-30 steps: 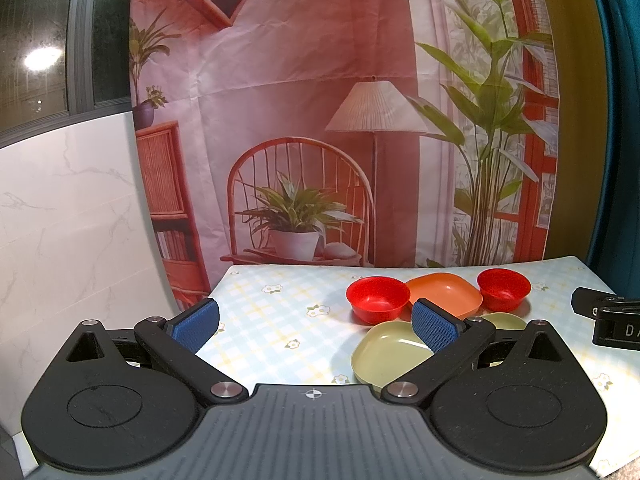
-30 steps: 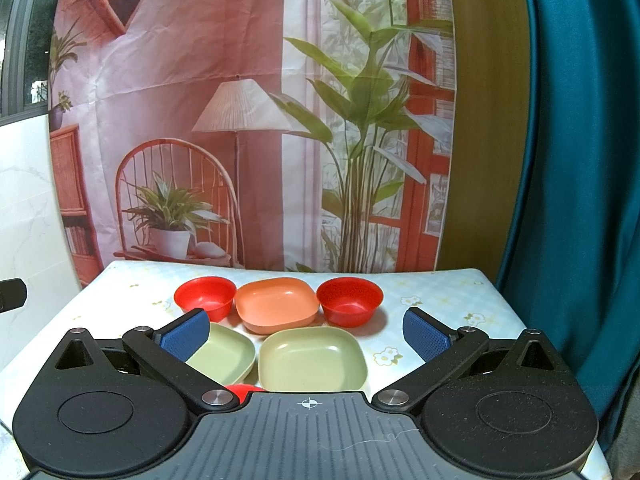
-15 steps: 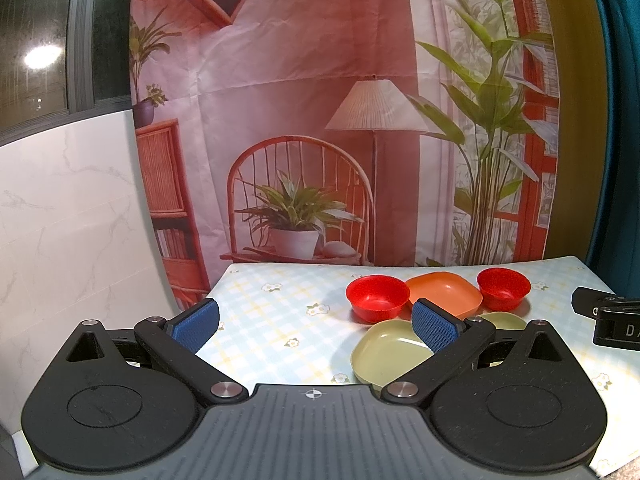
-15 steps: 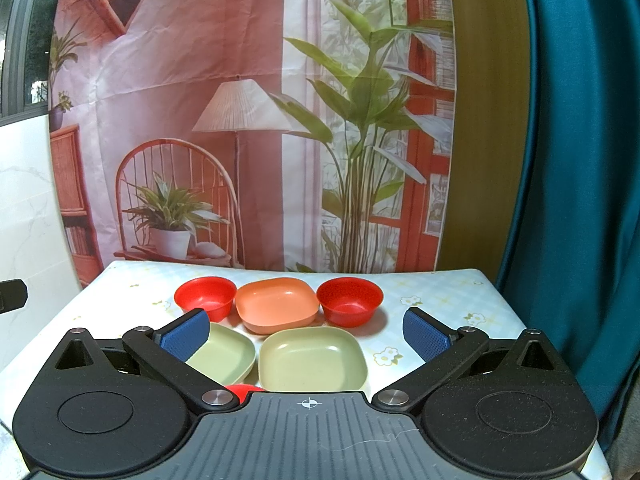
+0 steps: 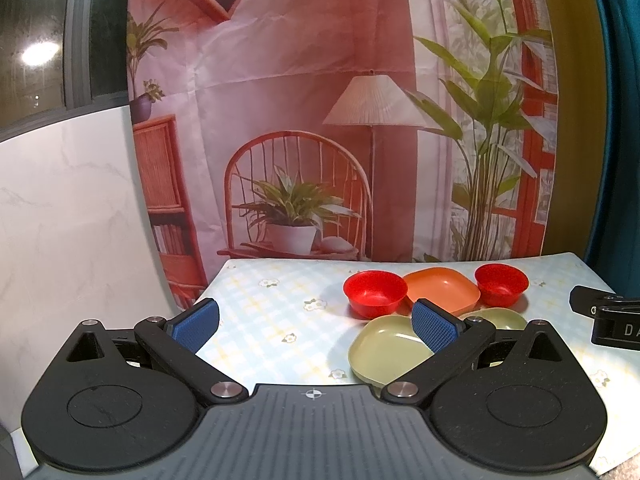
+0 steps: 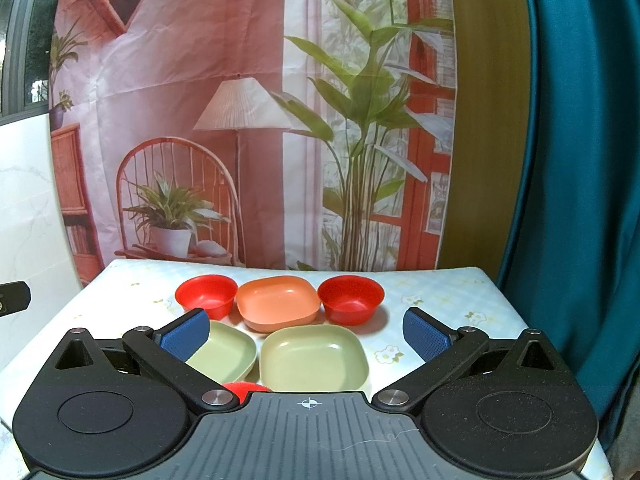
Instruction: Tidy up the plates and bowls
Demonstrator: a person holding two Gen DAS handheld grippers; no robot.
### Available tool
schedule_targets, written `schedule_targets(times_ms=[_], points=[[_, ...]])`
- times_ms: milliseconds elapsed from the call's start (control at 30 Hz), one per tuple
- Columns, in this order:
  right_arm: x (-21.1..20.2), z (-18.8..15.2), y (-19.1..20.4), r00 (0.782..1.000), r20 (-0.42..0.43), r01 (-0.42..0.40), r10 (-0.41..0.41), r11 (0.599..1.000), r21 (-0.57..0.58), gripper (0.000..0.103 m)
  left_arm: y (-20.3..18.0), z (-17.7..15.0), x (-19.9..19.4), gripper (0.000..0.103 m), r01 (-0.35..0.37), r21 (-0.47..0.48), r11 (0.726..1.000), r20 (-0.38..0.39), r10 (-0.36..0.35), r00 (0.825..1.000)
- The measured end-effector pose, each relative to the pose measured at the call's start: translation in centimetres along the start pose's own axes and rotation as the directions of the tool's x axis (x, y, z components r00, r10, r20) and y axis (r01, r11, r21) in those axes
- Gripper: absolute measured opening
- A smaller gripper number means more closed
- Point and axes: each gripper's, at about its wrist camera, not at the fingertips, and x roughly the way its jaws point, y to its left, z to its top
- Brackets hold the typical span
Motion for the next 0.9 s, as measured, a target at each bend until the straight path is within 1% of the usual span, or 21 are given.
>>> schedule_targets(times_ms=[100, 200, 300, 367, 433, 533, 767, 833, 900], points=[[0.0, 0.1, 0.0, 1.0, 0.001, -0.003, 0.003, 1.0, 0.003, 0.103, 0.0, 0.1, 0.3, 0.103, 0.005, 0.007, 1.0, -0.015, -0.005, 1.0], [0.1, 0.1, 0.0, 0.999, 0.001, -0.054, 0.054, 0.998, 0.019, 0.103, 0.0, 0.3, 1.0, 0.103, 0.015, 0.012, 1.0, -0.032, -0.015, 0.999], [0.9, -0.6, 0.1, 0.995, 0.021, -0.1, 0.099, 0.994, 0.036, 0.103, -0.1, 0.4, 1.9, 0.103, 0.008, 0.023, 1.0, -0.04, -0.007, 0.999], [1.5, -0.7, -0.5, 0.991, 0.037, -0.126, 0.125, 0.991, 0.042, 0.103, -0.2, 0.4, 2.6, 0.103, 0.006, 0.031, 1.0, -0.037, -0.004, 0.999], [2.4, -0.5, -1.1, 0.992, 0.035, -0.122, 0.12, 0.991, 0.048, 0.103, -0.3, 0.3, 3.5, 0.103, 0.008, 0.034, 0.999, -0.04, -0.007, 0.999], [3.9, -0.4, -1.2, 0.994, 0.035, -0.105, 0.103, 0.994, 0.037, 0.103, -0.6, -0.1, 5.1, 0.103, 0.021, 0.046, 0.999, -0.065, -0.019, 0.998], [7.4, -1.0, -0.7, 0.992, -0.011, -0.123, 0.123, 0.992, -0.026, 0.103, -1.5, -1.9, 8.2, 0.103, 0.074, 0.014, 0.997, -0.092, -0.073, 0.993], [8.2, -1.4, -0.3, 0.994, -0.017, -0.108, 0.107, 0.992, -0.06, 0.103, -2.1, -2.4, 9.3, 0.103, 0.081, 0.031, 0.996, -0.116, -0.076, 0.99], [8.9, -2.2, 0.1, 0.995, -0.019, -0.101, 0.1, 0.991, -0.082, 0.103, -2.6, -2.9, 10.0, 0.102, 0.089, 0.044, 0.995, -0.122, -0.084, 0.989]])
